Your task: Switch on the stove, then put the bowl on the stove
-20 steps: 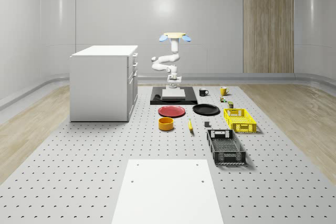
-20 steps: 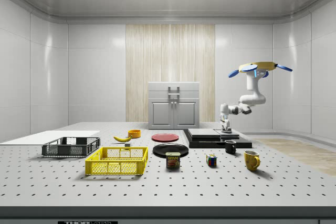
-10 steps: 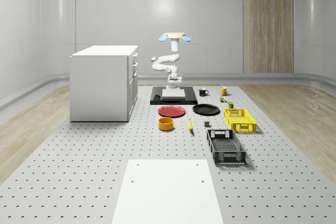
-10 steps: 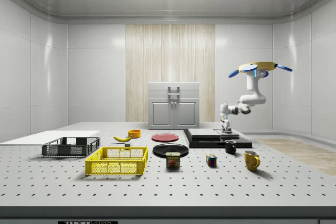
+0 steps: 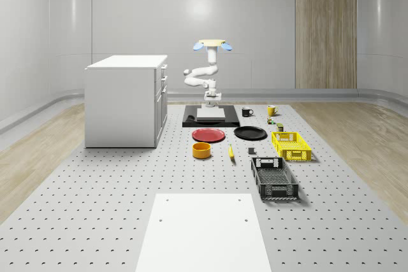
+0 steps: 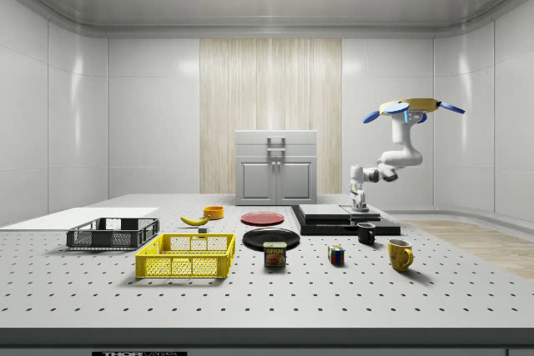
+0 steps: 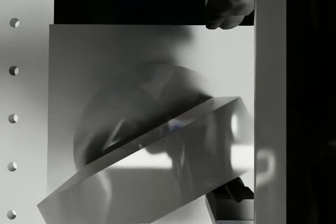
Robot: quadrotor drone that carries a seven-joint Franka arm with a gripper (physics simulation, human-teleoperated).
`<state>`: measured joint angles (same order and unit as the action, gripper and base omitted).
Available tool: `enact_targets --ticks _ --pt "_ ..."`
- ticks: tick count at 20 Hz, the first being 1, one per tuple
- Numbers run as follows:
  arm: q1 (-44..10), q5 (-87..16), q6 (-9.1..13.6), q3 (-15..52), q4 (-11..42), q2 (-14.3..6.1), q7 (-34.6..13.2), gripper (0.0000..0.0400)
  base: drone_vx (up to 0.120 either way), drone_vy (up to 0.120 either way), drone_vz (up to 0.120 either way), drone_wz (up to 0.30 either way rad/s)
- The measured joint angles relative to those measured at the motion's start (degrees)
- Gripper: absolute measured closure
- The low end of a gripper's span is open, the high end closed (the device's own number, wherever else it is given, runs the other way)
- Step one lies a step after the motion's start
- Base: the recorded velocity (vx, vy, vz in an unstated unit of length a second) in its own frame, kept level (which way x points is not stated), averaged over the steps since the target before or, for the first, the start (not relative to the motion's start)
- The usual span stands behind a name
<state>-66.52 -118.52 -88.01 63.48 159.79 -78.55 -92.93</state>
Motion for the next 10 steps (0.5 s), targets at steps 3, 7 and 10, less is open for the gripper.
enact_targets --ticks 3,7,10 --pt "-0.52 -0.03 0.08 -0.01 0.01 0.07 -0.77 0.0000 0.000 0.000 0.000 0.000" --pt "-0.90 0.00 0.06 0.01 0.01 0.02 -1.31 0.0000 0.000 0.000 0.000 0.000" --pt "-1.06 0.04 -0.01 0.04 0.00 -0.06 -1.53 0.0000 0.000 0.000 0.000 0.000"
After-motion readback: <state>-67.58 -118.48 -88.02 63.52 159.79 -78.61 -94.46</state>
